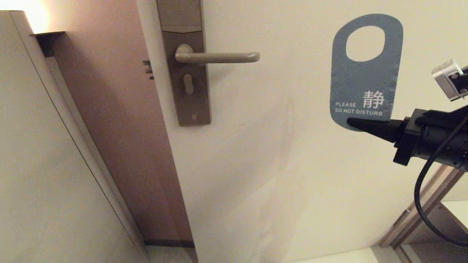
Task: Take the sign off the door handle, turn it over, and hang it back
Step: Hang the sign back with the other side facing out
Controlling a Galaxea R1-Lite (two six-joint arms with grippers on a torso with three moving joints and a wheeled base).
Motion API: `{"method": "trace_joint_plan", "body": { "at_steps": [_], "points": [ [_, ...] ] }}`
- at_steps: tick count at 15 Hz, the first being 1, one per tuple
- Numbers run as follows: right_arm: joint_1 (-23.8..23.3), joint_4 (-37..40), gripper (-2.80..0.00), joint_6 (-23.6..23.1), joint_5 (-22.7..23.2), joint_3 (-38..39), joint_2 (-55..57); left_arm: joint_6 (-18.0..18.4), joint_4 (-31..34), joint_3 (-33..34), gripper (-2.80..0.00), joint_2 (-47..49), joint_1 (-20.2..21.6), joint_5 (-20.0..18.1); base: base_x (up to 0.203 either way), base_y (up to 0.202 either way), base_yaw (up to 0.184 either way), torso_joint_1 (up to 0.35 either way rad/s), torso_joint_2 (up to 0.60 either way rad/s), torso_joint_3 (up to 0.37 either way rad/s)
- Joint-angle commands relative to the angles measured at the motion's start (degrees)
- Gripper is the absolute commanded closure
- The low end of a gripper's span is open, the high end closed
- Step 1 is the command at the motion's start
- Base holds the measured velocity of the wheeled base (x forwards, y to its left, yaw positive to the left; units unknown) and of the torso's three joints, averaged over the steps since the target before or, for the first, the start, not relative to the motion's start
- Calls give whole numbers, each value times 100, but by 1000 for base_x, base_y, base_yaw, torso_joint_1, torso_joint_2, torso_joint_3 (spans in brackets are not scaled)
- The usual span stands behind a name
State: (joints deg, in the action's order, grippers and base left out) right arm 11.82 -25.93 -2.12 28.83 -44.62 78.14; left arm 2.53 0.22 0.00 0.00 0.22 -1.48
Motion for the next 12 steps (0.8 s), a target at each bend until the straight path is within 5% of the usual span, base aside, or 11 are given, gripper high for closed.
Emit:
{"method": "trace_joint_plan", "body": {
  "at_steps": [1, 7, 12],
  "points": [
    [9, 0, 0, 13, 17, -252, 165, 2, 4, 0, 0, 9, 4, -1, 0, 0, 0, 0, 0, 0],
    [455, 211, 0, 18, 1, -584, 349, 2, 4, 0, 0, 9, -4, -1, 0, 0, 0, 0, 0, 0],
    [1087, 211, 0, 18, -628, -841, 595, 2, -3, 0, 0, 9, 4, -1, 0, 0, 0, 0, 0, 0]
  ]
}}
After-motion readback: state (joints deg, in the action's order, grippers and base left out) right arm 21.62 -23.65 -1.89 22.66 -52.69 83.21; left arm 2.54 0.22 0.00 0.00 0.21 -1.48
